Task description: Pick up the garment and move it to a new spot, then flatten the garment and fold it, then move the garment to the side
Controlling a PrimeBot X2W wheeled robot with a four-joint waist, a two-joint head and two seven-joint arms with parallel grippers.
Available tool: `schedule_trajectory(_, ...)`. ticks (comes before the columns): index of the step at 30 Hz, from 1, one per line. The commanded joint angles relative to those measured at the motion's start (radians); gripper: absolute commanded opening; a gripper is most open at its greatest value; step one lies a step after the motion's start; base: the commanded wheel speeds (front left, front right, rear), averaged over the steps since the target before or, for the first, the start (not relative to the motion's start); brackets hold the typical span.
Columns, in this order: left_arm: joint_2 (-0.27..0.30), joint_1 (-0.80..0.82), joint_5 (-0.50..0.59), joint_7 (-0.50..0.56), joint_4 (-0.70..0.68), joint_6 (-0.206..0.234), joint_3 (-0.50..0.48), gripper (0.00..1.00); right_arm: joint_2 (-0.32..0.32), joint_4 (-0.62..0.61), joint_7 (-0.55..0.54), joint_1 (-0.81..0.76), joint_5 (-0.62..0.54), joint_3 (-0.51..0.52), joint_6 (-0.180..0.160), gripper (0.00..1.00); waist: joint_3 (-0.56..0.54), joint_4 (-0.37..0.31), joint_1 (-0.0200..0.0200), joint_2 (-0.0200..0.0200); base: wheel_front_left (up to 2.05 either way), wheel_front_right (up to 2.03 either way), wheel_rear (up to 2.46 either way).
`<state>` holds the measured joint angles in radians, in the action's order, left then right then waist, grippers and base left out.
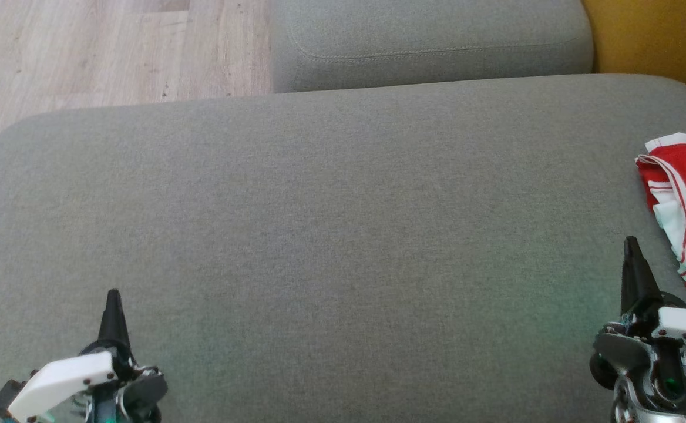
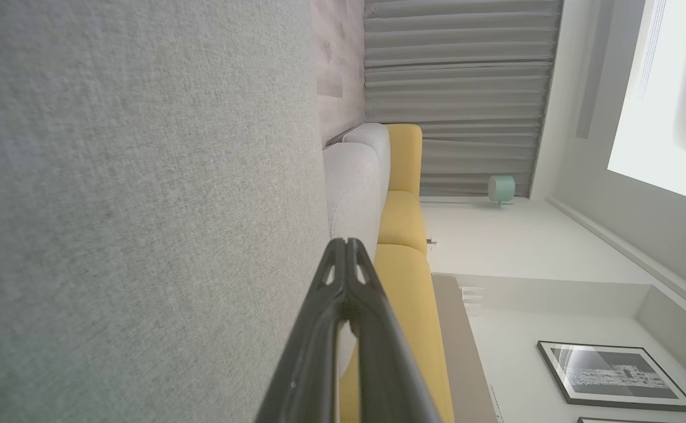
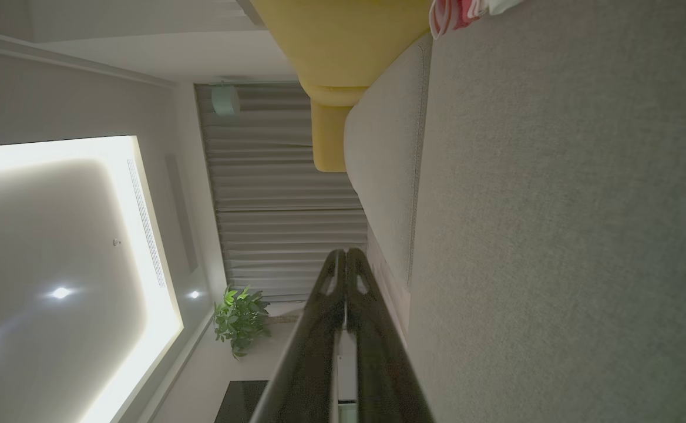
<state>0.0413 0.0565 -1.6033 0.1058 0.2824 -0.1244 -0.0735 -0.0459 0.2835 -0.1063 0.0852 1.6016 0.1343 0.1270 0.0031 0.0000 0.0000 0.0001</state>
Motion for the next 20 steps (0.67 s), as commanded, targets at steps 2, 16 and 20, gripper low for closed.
schedule_trajectory(2,0.009,0.052,-0.006,0.007,-0.037,-0.006,-0.04,0.0,-0.004,-0.039,-0.007,0.023,0.007,-0.021,0.004,0.0,0.0,0.0,0.0,-0.0001,0.0,0.0,0.0)
schedule_trajectory(16,0.009,0.051,-0.006,0.007,-0.037,-0.006,-0.04,0.0,-0.004,-0.039,-0.007,0.023,0.007,-0.021,0.004,0.0,0.0,0.0,0.0,-0.0001,0.0,0.0,0.0)
schedule_trajectory(20,0.009,0.051,-0.006,0.007,-0.037,-0.006,-0.04,0.0,-0.004,-0.039,-0.007,0.023,0.007,-0.021,0.004,0.0,0.0,0.0,0.0,-0.0001,0.0,0.0,0.0)
